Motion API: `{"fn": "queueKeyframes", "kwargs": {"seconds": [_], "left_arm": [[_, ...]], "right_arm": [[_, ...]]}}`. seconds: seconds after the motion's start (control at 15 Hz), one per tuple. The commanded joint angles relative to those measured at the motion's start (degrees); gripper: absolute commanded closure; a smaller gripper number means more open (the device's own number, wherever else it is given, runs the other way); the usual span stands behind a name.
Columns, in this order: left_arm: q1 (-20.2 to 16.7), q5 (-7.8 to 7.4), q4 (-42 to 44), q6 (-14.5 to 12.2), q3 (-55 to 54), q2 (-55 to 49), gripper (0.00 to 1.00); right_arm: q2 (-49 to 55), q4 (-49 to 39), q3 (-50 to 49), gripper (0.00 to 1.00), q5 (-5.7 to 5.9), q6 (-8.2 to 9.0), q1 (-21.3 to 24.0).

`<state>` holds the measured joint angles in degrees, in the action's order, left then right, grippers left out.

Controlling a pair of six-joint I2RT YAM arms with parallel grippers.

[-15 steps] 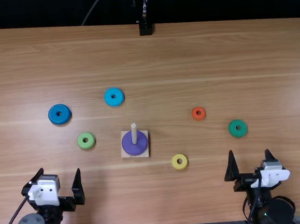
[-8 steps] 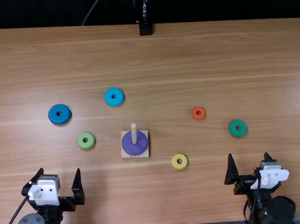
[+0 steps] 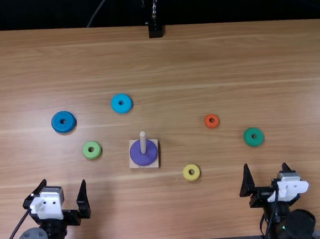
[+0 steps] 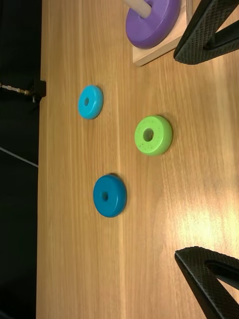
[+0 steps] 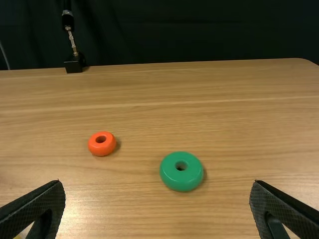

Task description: Build the Hanoi tower: stack the rings onto the peg from bottom to top in this color order: purple, dark blue, light blue, dark green, light green, yellow, orange.

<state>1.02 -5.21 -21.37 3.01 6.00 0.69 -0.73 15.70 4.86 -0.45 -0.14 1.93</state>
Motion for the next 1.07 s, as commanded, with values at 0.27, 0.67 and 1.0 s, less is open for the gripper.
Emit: {"fn": "queueKeyframes", "kwargs": {"seconds": [0.27, 0.67, 1.0], "left_arm": [[-1.2, -1.75, -5.5, -0.7, -6.0, -0.7, 0.0], [-2.2, -1.33, -5.1, -0.9, 13.7, 8.5, 0.0], [-5.9, -1.22, -6.1, -0.5, 33.6, 31.8, 0.0]], "right_arm": [[0.7, 4.1, -4.0, 0.0, 0.03, -0.17, 0.6], [0.7, 4.0, -4.0, 0.0, 0.03, -0.17, 0.6], [0.7, 4.0, -4.0, 0.0, 0.03, -0.17, 0.6]]}}
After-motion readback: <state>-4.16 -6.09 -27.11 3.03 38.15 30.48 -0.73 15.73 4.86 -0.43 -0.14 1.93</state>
